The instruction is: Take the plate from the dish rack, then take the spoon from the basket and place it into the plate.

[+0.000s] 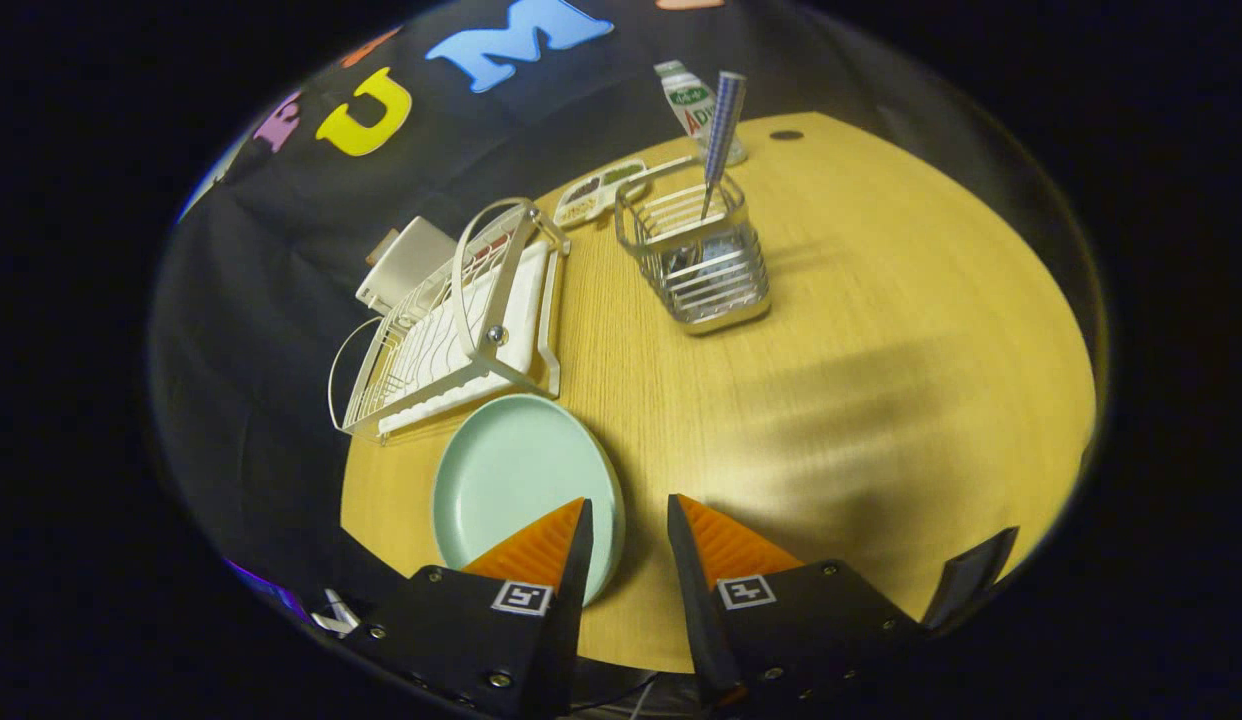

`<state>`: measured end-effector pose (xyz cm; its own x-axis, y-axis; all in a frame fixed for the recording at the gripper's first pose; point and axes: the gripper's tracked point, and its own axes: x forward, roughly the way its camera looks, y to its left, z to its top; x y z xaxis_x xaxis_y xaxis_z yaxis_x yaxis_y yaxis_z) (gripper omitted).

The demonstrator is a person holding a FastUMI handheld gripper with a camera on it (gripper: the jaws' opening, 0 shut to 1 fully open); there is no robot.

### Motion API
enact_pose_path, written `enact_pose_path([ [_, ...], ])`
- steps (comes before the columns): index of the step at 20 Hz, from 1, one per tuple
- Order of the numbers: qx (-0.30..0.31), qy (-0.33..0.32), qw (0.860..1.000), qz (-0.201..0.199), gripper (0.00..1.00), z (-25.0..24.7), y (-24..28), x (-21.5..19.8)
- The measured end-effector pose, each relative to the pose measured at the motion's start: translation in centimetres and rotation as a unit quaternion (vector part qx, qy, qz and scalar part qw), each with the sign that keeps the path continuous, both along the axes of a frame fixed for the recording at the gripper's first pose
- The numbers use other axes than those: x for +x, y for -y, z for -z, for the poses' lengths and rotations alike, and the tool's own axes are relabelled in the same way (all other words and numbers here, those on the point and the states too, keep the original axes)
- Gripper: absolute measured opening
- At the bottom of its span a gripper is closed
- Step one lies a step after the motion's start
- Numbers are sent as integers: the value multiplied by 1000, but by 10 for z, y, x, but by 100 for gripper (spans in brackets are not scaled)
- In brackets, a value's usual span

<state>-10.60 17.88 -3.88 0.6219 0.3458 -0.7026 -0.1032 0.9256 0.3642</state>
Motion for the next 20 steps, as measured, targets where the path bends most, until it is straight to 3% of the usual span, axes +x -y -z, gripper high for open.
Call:
enact_pose_path([
  [3,-29,90,996,7,46,-49,27,12],
  [8,-49,228,972,19,46,-122,56,45],
  [16,-71,307,948,32,46,-160,84,83],
  [20,-59,342,937,33,58,-173,83,95],
])
